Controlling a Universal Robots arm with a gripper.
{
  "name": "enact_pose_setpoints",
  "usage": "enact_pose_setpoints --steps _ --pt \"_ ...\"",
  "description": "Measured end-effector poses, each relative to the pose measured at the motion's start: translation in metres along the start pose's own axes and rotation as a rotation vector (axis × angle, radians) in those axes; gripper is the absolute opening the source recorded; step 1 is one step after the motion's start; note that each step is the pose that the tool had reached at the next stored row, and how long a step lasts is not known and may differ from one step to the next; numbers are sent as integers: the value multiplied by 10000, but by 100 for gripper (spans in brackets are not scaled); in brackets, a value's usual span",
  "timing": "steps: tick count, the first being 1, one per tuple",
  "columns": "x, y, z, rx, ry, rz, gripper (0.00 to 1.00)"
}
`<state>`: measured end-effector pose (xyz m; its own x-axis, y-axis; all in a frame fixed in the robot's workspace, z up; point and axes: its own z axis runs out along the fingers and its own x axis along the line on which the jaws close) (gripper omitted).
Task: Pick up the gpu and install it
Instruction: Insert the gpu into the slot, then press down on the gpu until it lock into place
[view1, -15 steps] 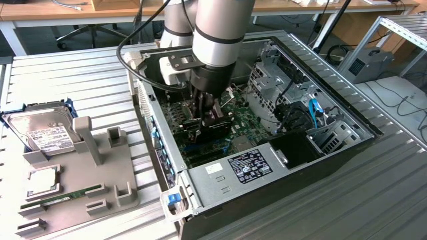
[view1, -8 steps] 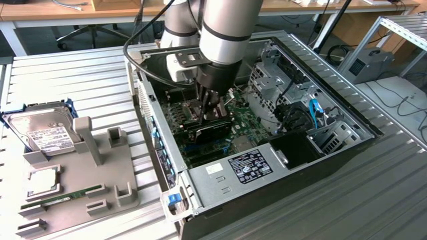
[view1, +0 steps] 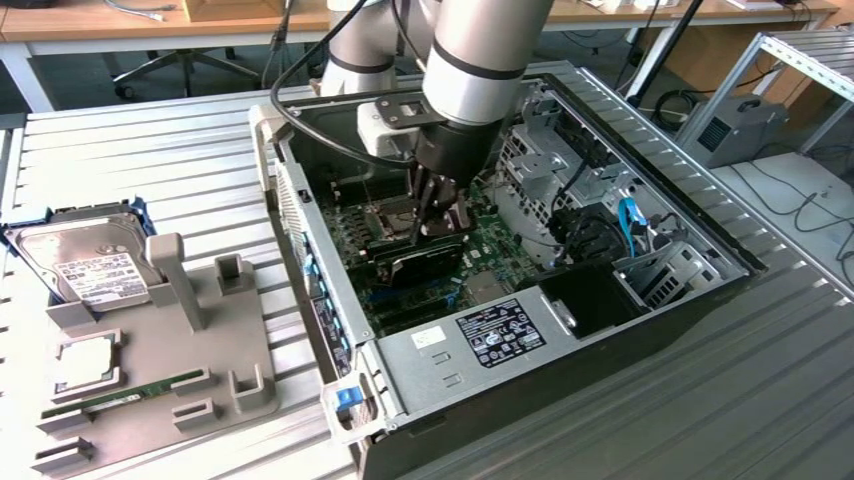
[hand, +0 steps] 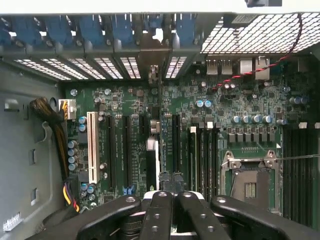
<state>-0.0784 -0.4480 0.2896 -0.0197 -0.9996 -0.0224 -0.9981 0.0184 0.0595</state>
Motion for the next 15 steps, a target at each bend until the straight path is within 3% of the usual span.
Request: enact_pose_setpoints --steps 15 --pt "56 19 1 -1 11 -9 11"
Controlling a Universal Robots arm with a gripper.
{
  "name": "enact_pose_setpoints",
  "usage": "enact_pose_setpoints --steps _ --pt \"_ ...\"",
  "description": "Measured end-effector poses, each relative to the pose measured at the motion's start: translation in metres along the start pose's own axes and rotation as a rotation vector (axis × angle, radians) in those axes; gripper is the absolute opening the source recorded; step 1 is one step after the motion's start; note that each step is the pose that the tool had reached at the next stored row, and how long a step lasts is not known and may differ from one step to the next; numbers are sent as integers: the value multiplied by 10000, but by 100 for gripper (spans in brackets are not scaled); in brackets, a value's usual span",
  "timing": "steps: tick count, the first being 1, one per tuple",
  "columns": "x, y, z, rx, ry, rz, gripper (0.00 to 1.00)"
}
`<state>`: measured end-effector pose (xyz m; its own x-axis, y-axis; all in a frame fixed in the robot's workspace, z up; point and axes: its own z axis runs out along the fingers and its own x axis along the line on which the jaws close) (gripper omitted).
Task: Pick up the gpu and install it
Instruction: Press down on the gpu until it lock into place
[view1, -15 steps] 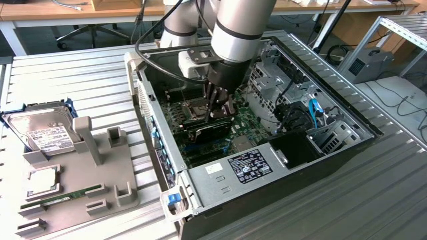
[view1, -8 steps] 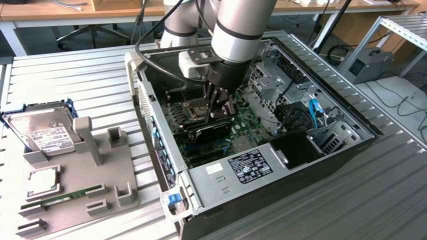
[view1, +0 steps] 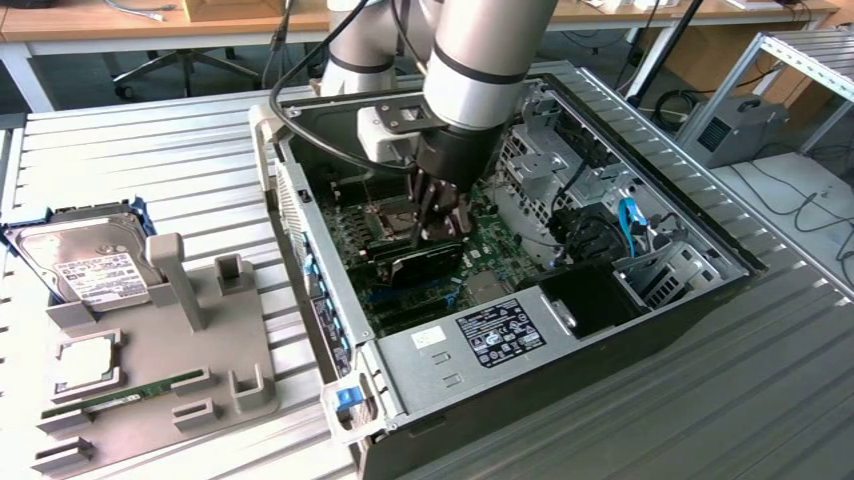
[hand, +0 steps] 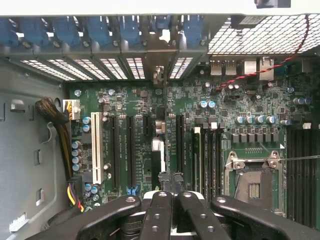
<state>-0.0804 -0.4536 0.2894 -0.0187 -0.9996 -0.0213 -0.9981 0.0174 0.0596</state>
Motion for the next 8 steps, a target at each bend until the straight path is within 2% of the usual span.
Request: enact_pose_setpoints --steps 8 --pt "9 134 53 0 -1 -1 11"
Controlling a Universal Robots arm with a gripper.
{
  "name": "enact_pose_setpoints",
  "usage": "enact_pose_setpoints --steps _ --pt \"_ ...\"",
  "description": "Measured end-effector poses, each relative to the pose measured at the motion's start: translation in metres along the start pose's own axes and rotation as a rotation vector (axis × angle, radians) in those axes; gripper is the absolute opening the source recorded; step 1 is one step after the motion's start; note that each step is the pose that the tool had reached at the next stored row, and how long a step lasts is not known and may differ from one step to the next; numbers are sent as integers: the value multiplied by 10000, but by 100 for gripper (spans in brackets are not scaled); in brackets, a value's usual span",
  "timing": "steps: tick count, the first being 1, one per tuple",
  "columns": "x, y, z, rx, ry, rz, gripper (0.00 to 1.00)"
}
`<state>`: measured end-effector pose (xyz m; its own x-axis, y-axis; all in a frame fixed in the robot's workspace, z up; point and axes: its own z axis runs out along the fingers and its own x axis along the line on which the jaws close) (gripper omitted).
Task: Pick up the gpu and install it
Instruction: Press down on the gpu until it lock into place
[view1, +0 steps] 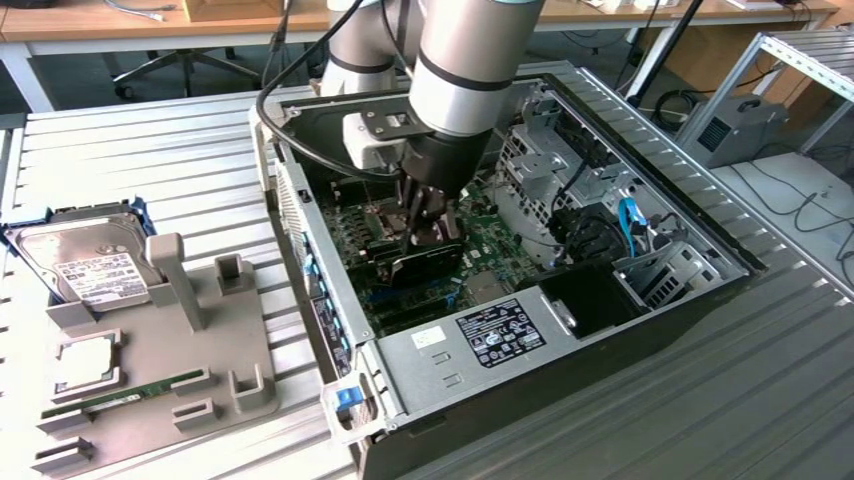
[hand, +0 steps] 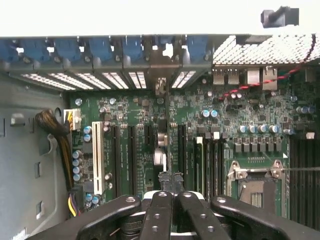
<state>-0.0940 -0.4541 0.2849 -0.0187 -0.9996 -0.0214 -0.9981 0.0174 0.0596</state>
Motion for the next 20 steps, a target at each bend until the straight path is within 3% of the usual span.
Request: enact_pose_setpoints --steps 10,20 --pt "4 88 93 -2 4 -8 11" --pt "6 103 154 -3 7 -30 11"
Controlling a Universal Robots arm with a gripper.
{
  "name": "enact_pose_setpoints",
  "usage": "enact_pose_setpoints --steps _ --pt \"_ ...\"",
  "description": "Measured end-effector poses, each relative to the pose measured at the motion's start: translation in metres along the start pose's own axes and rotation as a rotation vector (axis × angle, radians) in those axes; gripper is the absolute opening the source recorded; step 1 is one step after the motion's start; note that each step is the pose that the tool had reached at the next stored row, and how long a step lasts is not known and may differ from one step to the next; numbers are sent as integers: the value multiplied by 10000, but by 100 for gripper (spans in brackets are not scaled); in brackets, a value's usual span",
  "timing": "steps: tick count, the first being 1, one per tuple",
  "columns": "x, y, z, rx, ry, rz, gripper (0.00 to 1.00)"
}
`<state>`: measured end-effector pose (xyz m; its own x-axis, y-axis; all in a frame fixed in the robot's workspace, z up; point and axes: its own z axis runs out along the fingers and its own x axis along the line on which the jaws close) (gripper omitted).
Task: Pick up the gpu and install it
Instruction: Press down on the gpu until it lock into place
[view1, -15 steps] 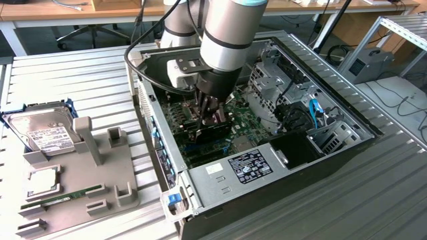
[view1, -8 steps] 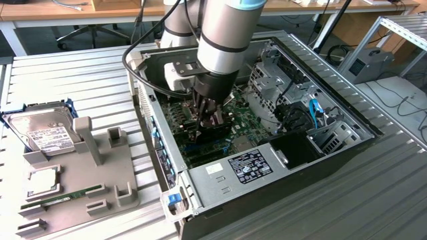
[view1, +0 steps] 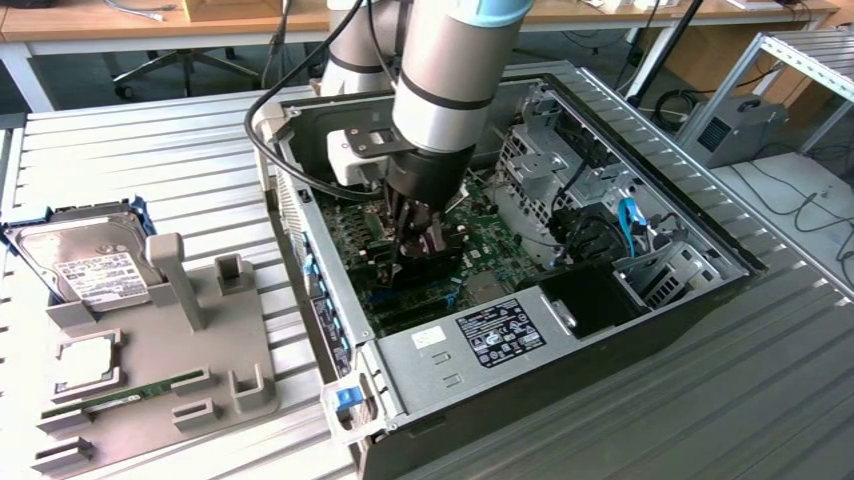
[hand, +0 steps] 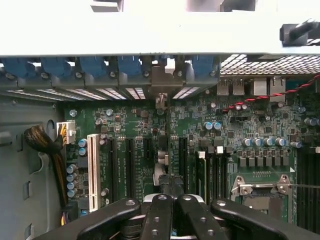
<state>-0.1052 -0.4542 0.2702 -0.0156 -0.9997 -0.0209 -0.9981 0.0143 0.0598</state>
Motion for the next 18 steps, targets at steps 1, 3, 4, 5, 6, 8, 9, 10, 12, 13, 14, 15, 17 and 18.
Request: enact_pose_setpoints --steps 1,3,4,5,6,8,9,10,12,13,14,15,17,18 --pt "0 0 0 -1 2 -2 11" --pt "-1 1 -9 5 -11 -3 11" --pt "-2 1 -26 9 -14 -4 11" --pt "-2 3 -51 6 -7 -4 11" --pt "-2 5 -73 3 -2 -5 11" --pt "-3 -2 -90 3 -4 -8 11" --pt "-3 -14 -93 3 -3 -9 11" --pt "-3 -29 -95 2 -2 -10 11" --pt "-4 -80 -99 0 -3 -14 11" --pt "-4 -95 -101 -1 -1 -15 11" --pt "-4 -109 -103 -2 -1 -19 11" --pt "-4 -125 -104 -2 -2 -24 11" --pt "-5 -168 -109 -5 -1 -34 11" --pt "-6 -196 -112 -7 -2 -37 11"
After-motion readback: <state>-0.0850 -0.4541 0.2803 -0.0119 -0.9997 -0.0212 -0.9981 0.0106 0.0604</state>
